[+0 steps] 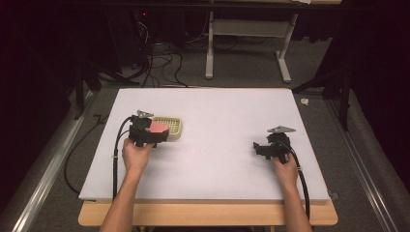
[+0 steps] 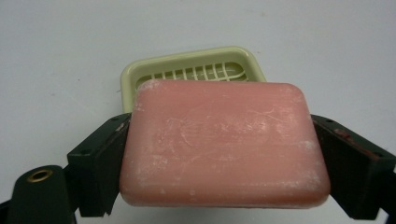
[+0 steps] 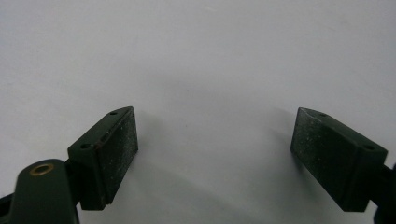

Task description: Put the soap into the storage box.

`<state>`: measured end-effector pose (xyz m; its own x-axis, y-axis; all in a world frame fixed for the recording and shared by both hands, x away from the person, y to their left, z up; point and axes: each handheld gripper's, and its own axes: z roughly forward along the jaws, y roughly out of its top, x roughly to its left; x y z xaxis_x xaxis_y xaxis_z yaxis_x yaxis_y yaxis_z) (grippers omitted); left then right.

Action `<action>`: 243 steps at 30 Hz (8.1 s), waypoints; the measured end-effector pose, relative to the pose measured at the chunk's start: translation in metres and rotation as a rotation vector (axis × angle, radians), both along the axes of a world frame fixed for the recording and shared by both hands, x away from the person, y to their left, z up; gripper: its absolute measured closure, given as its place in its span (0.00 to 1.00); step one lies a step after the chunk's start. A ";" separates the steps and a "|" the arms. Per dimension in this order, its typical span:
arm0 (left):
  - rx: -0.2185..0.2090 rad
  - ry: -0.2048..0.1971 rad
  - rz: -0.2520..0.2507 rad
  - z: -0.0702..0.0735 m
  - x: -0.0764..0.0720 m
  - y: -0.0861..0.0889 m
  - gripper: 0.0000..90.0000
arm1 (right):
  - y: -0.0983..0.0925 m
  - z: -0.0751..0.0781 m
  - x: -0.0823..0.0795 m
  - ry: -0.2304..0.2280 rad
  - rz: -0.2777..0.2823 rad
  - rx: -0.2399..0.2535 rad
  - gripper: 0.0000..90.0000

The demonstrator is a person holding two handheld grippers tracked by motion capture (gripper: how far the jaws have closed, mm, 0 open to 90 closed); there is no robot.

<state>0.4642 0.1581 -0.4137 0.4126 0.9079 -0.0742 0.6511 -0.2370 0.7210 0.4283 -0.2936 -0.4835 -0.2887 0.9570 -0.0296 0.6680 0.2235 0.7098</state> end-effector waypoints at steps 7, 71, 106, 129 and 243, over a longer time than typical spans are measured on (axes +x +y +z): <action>0.013 0.009 0.008 0.002 0.011 -0.002 0.15 | 0.000 0.000 0.000 0.002 -0.002 0.002 0.17; 0.044 0.000 0.100 -0.026 0.047 -0.022 0.13 | 0.000 0.000 0.000 0.003 -0.001 0.002 0.17; 0.015 -0.135 -0.019 0.015 -0.007 -0.015 0.16 | 0.000 0.000 0.000 0.001 0.000 0.002 0.17; -0.025 -0.161 -0.057 0.022 -0.036 -0.008 0.16 | 0.000 0.000 0.000 0.000 0.002 0.001 0.17; -0.029 -0.035 -0.313 -0.040 -0.067 -0.072 0.17 | 0.000 0.000 0.000 -0.001 0.004 -0.002 0.18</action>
